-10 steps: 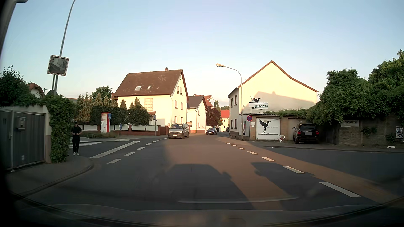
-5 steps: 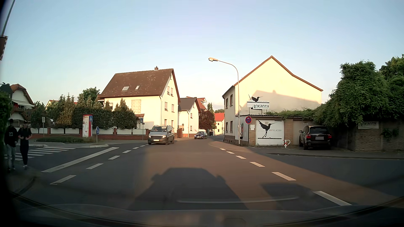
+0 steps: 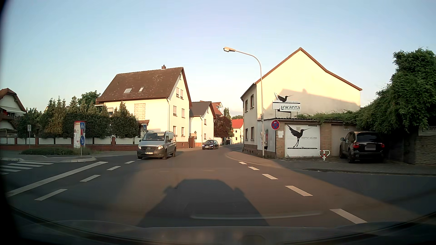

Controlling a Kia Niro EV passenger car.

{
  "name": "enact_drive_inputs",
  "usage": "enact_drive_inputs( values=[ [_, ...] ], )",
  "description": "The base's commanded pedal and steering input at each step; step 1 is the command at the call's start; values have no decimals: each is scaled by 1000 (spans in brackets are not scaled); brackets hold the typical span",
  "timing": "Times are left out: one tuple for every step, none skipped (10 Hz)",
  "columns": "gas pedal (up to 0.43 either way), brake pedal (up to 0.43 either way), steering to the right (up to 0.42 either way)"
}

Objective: Follow the waypoints while adhering to traffic rules and regulations

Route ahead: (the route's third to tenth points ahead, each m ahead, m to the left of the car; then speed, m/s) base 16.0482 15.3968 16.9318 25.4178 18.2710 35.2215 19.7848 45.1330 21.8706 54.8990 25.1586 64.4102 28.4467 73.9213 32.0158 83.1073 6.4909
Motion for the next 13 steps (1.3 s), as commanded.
enact_drive_inputs(
  values=[
    [0,232,-23],
    [0,238,-27],
    [0,244,-32],
    [0,250,-38],
    [0,250,-42],
    [0,250,-46],
    [0,256,-49],
    [0,262,-51],
    [0,268,-54],
    [0,274,-54],
    [0,280,-53],
    [0,280,-50],
    [0,280,-47]
  ],
)
